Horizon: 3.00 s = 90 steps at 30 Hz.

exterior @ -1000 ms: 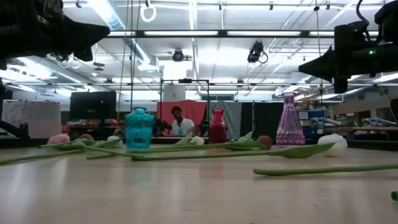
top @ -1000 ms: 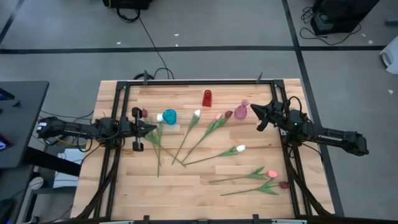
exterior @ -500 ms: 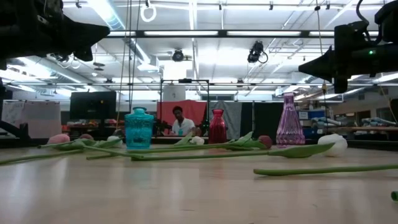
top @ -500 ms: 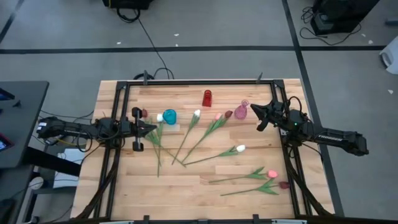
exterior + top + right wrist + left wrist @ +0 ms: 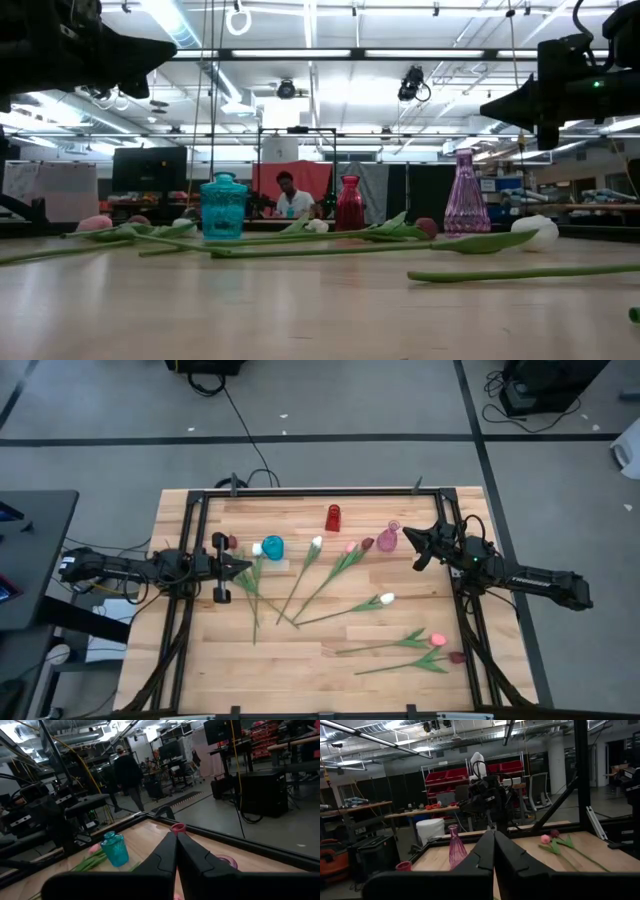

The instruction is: Sort flowers into vase by color

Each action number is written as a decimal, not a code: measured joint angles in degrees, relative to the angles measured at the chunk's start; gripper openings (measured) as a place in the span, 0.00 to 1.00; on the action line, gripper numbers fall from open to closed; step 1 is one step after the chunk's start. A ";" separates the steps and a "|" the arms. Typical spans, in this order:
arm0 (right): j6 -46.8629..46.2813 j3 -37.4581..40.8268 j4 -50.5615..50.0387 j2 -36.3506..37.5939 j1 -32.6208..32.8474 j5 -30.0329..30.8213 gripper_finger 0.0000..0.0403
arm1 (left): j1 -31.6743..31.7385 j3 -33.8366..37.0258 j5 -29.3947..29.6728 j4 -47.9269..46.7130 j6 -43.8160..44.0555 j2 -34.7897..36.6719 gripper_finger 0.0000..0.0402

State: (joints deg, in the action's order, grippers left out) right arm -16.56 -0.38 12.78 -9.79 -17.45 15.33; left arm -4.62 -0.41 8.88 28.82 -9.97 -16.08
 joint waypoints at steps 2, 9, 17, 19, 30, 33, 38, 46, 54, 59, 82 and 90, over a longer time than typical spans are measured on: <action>0.01 0.02 0.00 -0.01 0.02 -0.01 0.06 | 0.00 0.00 0.00 0.00 0.02 0.00 0.02; 0.02 -0.01 0.00 -0.02 0.02 -0.01 0.06 | 0.00 0.01 -0.02 0.00 -0.01 0.00 0.02; 0.00 -0.01 0.00 -0.01 0.00 0.01 0.06 | 0.00 -0.02 -0.02 0.00 0.02 0.00 0.02; 0.00 0.00 0.00 0.00 0.00 -0.02 0.06 | 0.00 0.00 0.00 0.00 -0.01 0.00 0.02; 0.00 0.02 0.00 -0.02 0.02 -0.02 0.06 | 0.00 -0.02 -0.04 0.03 0.02 0.01 0.02; 0.01 0.01 0.00 -0.01 0.02 0.00 0.06 | 0.00 0.01 -0.04 0.04 0.05 0.00 0.02; 0.02 0.01 0.00 -0.01 0.02 -0.01 0.06 | 0.00 0.01 -0.14 0.15 5.96 0.01 0.02; 0.02 0.01 0.72 -0.02 0.02 -0.02 0.06 | 0.00 0.01 -0.11 2.19 5.87 0.02 0.02; -0.20 0.01 7.03 -0.01 0.00 0.03 0.06 | 0.00 0.01 1.00 4.34 6.00 0.01 0.02; -0.20 -0.01 9.71 0.01 0.00 0.01 0.06 | 0.05 -0.02 5.17 6.74 10.37 -0.08 0.02; 5.04 -7.73 9.58 -16.86 2.41 -4.08 0.07 | 3.85 -24.02 15.51 -10.80 17.67 -32.38 0.02; 11.36 -13.62 9.65 -24.63 3.87 -7.46 0.23 | 3.65 -29.78 12.85 -15.07 23.75 -40.71 0.05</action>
State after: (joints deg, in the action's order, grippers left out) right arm -5.19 -14.00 22.42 -34.41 -13.58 7.87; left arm -0.97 -30.19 21.74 13.75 13.78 -56.79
